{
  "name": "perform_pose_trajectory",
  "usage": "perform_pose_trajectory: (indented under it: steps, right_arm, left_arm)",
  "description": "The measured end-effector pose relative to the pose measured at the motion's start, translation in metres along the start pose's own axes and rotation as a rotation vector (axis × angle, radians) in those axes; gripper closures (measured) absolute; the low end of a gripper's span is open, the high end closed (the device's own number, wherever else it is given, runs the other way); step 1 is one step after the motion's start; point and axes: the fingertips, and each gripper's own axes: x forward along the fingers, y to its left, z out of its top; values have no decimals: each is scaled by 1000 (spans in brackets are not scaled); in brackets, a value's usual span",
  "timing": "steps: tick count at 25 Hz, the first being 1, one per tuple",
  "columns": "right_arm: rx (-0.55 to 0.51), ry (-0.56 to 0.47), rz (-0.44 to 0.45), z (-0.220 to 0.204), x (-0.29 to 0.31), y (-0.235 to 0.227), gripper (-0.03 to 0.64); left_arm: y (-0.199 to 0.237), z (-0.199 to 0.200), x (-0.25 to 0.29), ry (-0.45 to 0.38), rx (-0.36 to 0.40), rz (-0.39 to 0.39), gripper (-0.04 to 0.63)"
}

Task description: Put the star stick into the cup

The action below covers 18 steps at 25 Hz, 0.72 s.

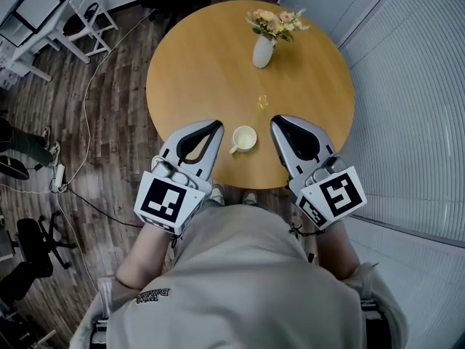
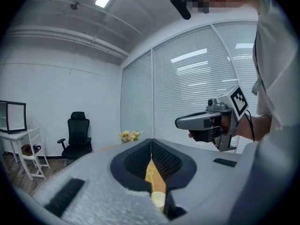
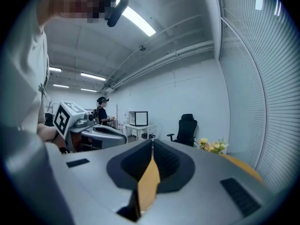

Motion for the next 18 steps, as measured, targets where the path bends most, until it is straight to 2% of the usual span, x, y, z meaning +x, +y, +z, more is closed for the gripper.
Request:
perform_pose_trajectory:
  steps: [6, 11, 18]
  right_arm:
    - [4, 0, 23, -7, 7, -4, 583]
    - [16, -10, 19, -6, 3, -6, 583]
    - [23, -17, 24, -2, 1, 0, 583]
  left_arm:
    - [1, -4, 11, 19, -31, 11, 572]
    - [0, -3, 12, 9, -5, 8, 572]
    - [-1, 0, 8, 15, -18, 8, 572]
